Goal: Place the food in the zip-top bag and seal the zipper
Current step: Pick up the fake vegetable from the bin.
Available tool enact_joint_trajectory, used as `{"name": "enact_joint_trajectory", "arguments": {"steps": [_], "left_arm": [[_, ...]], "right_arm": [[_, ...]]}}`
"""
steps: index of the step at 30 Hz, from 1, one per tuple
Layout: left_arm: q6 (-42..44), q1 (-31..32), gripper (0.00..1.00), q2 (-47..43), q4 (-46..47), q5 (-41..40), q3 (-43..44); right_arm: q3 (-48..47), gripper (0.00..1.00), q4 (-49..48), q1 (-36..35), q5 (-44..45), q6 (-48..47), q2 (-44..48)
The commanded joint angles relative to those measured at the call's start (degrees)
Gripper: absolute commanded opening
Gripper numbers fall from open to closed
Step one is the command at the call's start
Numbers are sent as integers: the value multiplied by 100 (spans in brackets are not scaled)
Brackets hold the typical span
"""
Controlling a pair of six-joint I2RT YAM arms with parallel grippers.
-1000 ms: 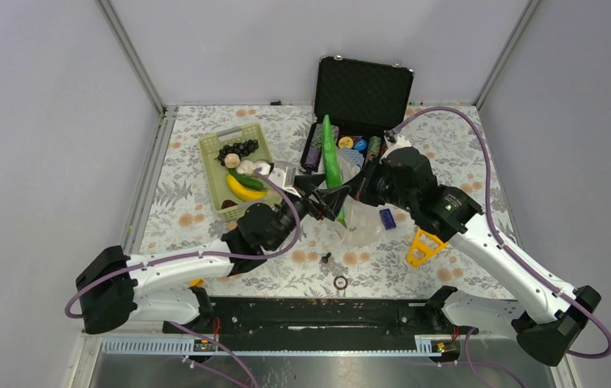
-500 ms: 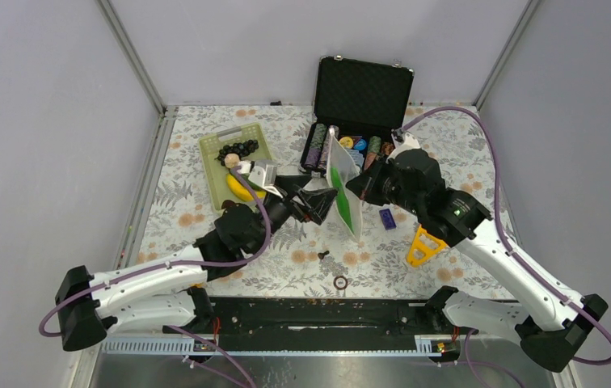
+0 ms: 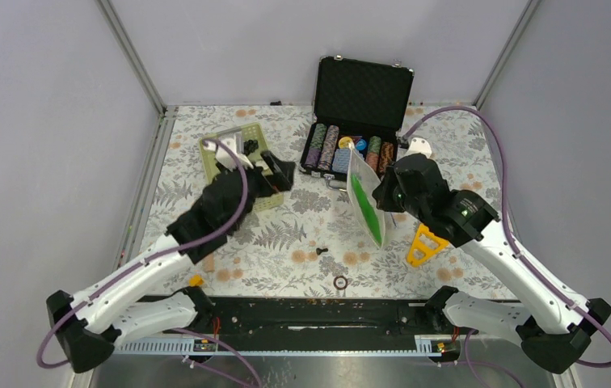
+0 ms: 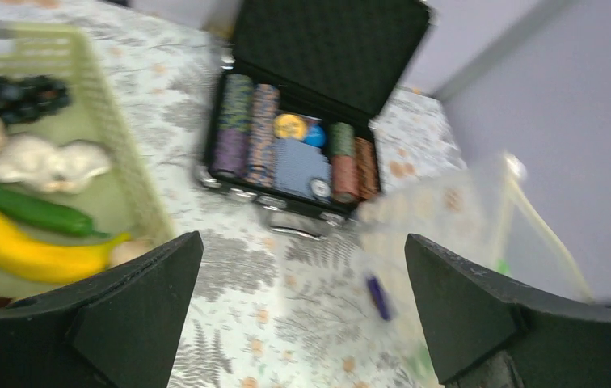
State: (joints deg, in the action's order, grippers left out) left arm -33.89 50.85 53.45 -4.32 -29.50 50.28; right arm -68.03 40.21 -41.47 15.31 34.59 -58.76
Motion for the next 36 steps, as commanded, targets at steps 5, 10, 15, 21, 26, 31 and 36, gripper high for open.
{"name": "enact_joint_trajectory", "arguments": {"steps": [5,10,15,21,26,31,36], "left_arm": [[-816,-2409,99,1315,-1905,1675,984],[-461,-3434,99,2460,-1933,2528,1449],[-214,-3851,99,3624,-2027,2590,2087],[111,-4101,96,4546,-2222,1844,2921],[341,-4421,90,5407,-2476,1795,3618],[457,-4545,82,5951,-2418,2132,3854],[297,-4690,70,6123,-2358,2248,3913]], "right_arm": [[-199,0,516,55,397,-426,-296],[-115,0,324,95,289,-524,-439],[3,0,234,176,247,-562,-481],[141,0,232,251,203,-636,-464],[310,0,183,314,196,-641,-408],[391,0,180,349,215,-668,-371],[452,0,177,375,231,-647,-366]]}}
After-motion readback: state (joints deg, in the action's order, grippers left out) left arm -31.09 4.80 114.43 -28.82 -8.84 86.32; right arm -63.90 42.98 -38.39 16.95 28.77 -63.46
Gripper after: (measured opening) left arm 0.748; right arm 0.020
